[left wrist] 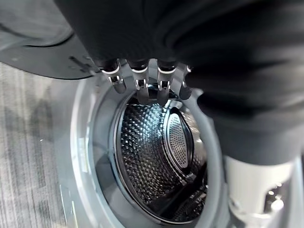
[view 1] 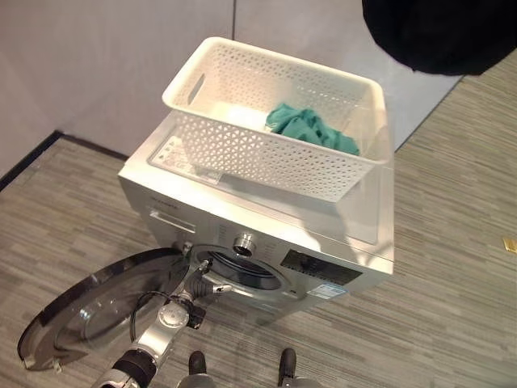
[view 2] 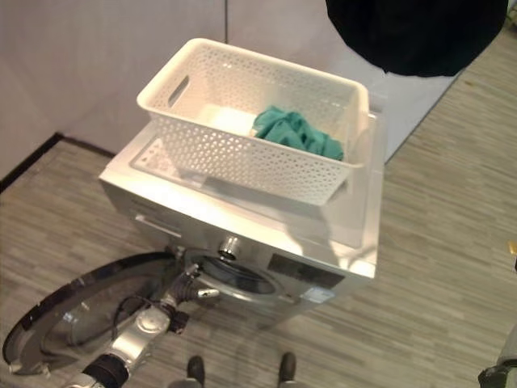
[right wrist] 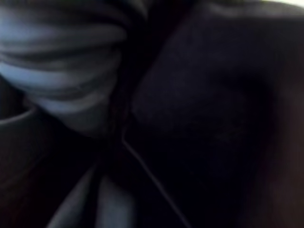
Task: Grab the laundry basket,head to the washer,open it,put in the laundry and shut it.
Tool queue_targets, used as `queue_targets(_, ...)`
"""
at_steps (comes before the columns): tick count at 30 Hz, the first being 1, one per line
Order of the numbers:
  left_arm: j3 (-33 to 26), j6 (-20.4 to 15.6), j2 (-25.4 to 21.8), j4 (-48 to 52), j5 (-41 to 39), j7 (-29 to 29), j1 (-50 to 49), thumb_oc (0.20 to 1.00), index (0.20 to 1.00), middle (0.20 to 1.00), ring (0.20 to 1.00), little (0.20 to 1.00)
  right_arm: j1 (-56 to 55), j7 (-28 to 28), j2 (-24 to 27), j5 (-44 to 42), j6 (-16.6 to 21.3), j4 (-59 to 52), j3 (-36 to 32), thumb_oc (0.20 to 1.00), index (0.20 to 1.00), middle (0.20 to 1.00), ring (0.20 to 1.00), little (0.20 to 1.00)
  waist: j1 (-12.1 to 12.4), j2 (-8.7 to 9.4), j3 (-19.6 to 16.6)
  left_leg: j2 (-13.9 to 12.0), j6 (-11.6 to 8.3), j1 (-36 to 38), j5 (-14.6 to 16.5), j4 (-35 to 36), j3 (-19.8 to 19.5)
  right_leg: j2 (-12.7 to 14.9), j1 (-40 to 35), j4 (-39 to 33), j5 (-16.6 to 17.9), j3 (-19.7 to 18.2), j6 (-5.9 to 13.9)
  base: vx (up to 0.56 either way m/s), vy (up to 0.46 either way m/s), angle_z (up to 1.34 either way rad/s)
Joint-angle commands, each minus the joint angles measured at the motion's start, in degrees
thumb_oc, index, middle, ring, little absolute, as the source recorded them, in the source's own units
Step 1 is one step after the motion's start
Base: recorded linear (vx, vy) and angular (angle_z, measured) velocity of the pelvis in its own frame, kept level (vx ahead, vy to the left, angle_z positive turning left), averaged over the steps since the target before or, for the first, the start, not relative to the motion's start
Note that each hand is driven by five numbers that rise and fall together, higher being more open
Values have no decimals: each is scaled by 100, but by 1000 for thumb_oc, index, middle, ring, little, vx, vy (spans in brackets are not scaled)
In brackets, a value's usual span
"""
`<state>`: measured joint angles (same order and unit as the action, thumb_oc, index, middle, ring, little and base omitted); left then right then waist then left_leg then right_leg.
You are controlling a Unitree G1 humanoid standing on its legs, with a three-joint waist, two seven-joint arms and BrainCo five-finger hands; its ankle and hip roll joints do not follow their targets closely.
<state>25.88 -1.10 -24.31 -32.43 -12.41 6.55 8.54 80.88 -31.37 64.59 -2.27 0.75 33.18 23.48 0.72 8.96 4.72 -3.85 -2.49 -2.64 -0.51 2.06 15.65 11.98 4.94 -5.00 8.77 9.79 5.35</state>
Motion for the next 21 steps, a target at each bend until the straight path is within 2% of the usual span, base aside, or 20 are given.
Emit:
queue_targets(1,-237,-327,93,195,133,145,149,1000,1000,1000,1000,1000,436,-337,647,317,-67,-153,-134,200,200,200,200,200,114,-207,80,79,487,-6,919,-562,-450,169,-476,378,-435,169,491,-15,-20,-25)
queue_targets(4,-418,-285,217,133,174,101,-27,1000,1000,1000,1000,1000,-407,-360,848,490,-89,-544,-807,200,200,200,200,200,-49,-341,63,45,483,121,919,-506,-294,148,-465,335,-475,48,486,-17,-22,-29)
queue_targets(6,-441,-274,235,97,194,89,-83,1000,1000,1000,1000,1000,-891,-369,868,593,-118,-759,-1215,200,200,200,200,200,-79,-346,53,31,480,172,918,-486,-242,141,-460,329,-483,-1,482,4,-15,-30)
queue_targets(7,-463,-261,271,74,201,80,-99,1000,1000,1000,1000,1000,-1065,-363,867,624,-115,-841,-1351,200,200,200,200,200,-125,-383,48,29,475,199,915,-471,-212,138,-455,313,-489,-25,481,9,-43,-18)
queue_targets(8,-501,-244,311,15,250,66,-145,1000,1000,1000,1000,1000,-1594,-406,833,722,-127,-1023,-1786,200,200,200,200,200,-179,-427,30,11,459,250,893,-418,-154,123,-456,294,-497,-57,479,12,-33,-17)
queue_targets(9,-478,-245,275,12,256,65,-150,1000,1000,1000,1000,1000,-1785,-402,819,741,-137,-1094,-1966,200,200,200,200,200,-155,-390,23,8,457,260,888,-405,-151,119,-460,293,-496,-59,477,3,-73,-18)
queue_targets(11,-629,-220,429,-40,312,50,-196,1000,1000,1000,1000,1000,-2666,-423,814,935,-151,-1371,-2567,200,200,200,200,200,-326,-528,35,-23,423,300,838,-361,-98,102,-465,249,-526,-108,467,-6,-55,-16)
queue_targets(14,-672,-213,444,-50,330,60,-226,1000,1000,1000,1000,1000,-3568,-400,641,1041,-164,-1637,-3261,200,200,200,200,200,-360,-534,32,-44,406,325,807,-319,-70,79,-472,201,-531,-125,457,-4,-37,-9)
queue_targets(15,-736,-200,483,-43,367,68,-249,1000,1000,1000,1000,1000,-4436,-349,341,1131,-162,-1886,-3813,200,200,200,200,200,-422,-563,36,-65,392,360,782,-277,-39,61,-478,160,-530,-138,450,-2,-48,-13)
queue_targets(16,-713,-200,461,-43,372,67,-251,1000,1000,1000,1000,1000,-4562,-340,311,1141,-167,-1944,-3928,200,200,200,200,200,-399,-541,26,-66,391,362,775,-266,-39,58,-478,156,-527,-137,448,16,-69,-11)
queue_targets(17,-782,-194,531,-57,383,77,-271,1000,1000,1000,1000,1000,-5410,-237,-264,1134,-109,-2251,-4326,200,200,200,200,200,-460,-605,52,-98,381,422,769,-202,-7,30,-491,136,-558,-174,451,16,-48,-12)
queue_targets(21,-850,-175,583,-33,419,64,-292,1000,1000,1000,1000,1000,-6850,59,-1410,1145,-50,-2850,-4858,200,200,200,200,200,-519,-676,75,-141,342,469,674,-103,37,-5,-487,128,-595,-198,415,5,-64,-14)
